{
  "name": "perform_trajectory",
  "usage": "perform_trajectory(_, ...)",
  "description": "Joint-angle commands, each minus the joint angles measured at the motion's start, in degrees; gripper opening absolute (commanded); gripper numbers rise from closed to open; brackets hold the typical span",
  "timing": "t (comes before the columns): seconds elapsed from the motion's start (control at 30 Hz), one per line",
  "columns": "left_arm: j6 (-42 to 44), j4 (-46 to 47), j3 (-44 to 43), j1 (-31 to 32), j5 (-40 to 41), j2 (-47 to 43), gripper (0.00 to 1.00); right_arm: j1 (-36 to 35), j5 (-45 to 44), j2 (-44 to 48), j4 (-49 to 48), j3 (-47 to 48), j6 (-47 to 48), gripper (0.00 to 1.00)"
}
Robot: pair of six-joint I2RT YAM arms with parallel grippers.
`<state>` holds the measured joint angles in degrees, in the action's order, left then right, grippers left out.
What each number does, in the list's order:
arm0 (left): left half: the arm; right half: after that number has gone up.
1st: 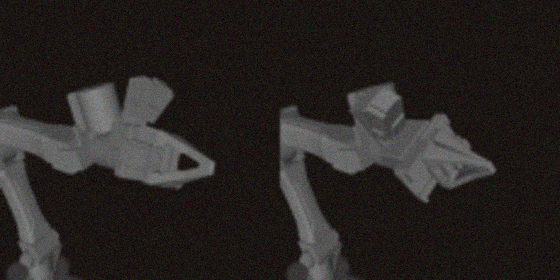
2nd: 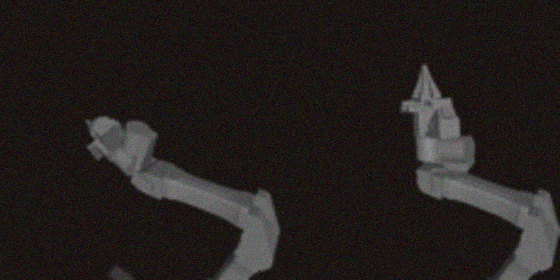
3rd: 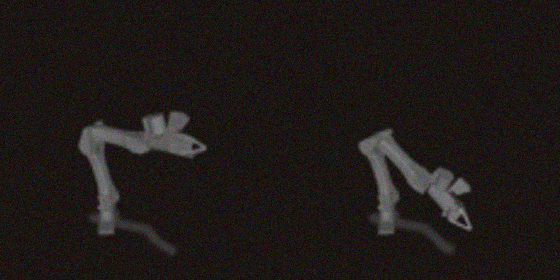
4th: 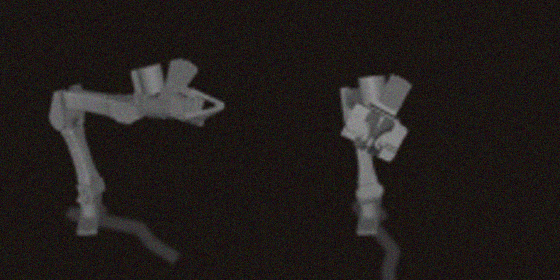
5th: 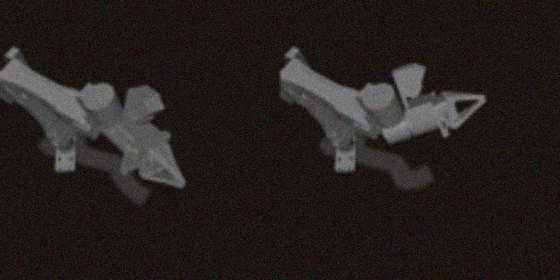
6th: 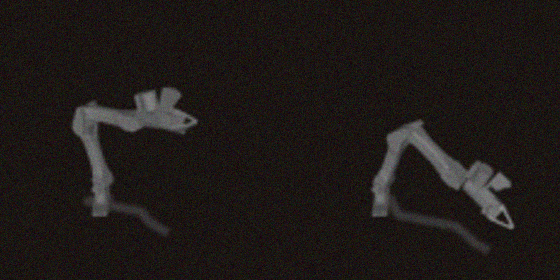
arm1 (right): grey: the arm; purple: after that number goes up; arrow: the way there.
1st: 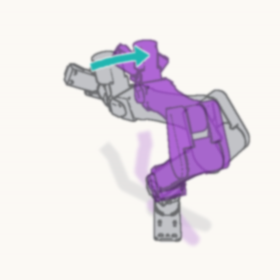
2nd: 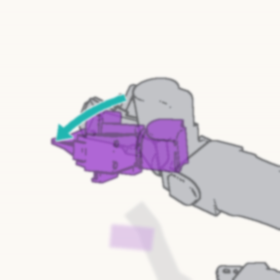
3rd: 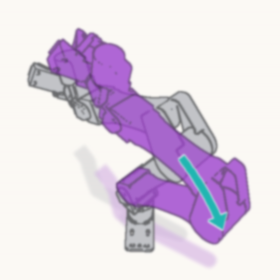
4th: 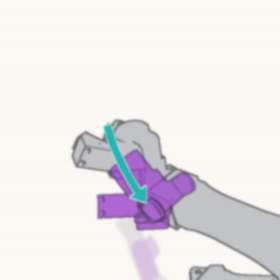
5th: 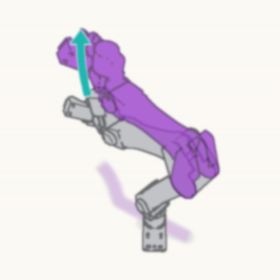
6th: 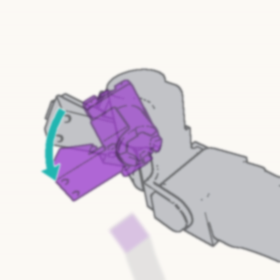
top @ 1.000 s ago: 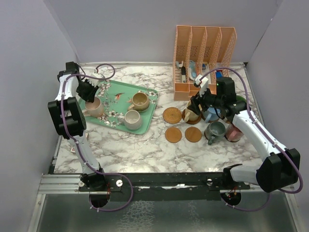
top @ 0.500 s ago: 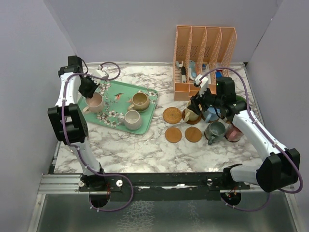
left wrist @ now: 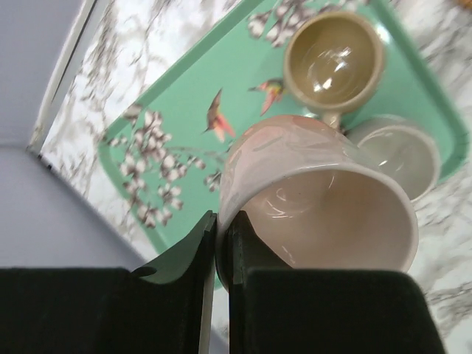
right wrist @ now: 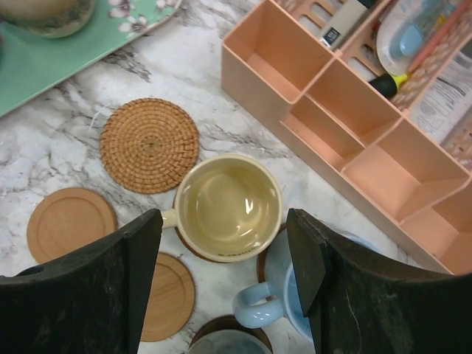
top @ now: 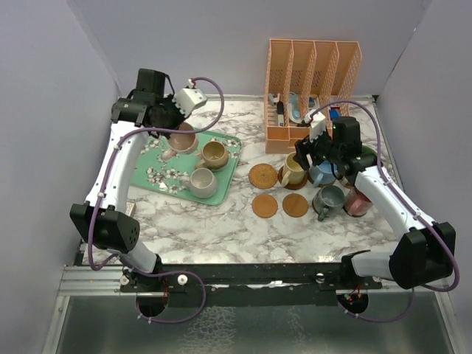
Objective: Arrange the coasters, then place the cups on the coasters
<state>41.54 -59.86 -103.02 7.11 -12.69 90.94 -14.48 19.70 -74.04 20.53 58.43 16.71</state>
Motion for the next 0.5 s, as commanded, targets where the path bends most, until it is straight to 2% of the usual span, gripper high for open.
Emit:
perform_trajectory(0.0, -12.7, 3.1, -2.4, 7.6, -1.1, -2.3, 0.00, 2.3, -6.2, -0.4, -3.2, -0.1, -3.2, 0.70)
perform_trajectory(0.47, -32.5, 17.3, 4.5, 31.9, 4.5, 0.6, 0.00, 16.4, -5.1, 1.9, -5.1, -1.2, -6.3, 0.72)
